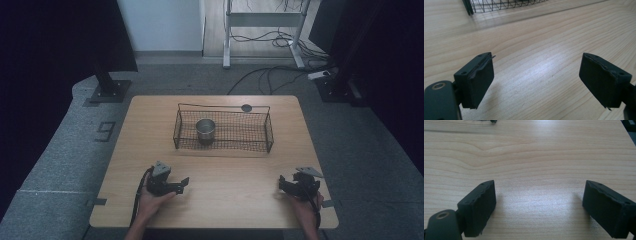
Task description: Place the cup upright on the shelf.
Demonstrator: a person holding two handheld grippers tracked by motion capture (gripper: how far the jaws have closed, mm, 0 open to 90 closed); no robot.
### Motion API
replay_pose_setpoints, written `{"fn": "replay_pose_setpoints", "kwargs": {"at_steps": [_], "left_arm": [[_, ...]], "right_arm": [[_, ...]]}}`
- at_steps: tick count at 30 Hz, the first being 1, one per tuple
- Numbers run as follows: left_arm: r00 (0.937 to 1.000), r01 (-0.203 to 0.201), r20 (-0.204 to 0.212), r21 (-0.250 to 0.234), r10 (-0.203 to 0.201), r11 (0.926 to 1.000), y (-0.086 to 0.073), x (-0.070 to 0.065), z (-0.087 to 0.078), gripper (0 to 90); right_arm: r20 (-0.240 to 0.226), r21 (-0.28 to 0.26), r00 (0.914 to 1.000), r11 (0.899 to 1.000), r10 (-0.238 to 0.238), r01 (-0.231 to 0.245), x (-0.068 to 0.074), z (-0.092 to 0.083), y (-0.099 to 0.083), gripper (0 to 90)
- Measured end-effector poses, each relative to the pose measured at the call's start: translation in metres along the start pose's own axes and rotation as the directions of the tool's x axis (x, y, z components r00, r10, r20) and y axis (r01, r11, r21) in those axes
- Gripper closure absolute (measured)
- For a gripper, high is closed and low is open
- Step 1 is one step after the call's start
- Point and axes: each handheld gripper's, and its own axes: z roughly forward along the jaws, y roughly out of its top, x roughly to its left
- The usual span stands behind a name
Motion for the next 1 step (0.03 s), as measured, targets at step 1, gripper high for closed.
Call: {"fn": "replay_pose_setpoints", "kwargs": {"at_steps": [1], "left_arm": [[1.0,-0.001,-0.003,0.008,0.001,1.0,-0.001,0.0005,0.0012,13.0]], "right_arm": [[0.0,0.0,1.0,1.0,0.0,0.0,0.0,0.0,0.0,11.5]]}}
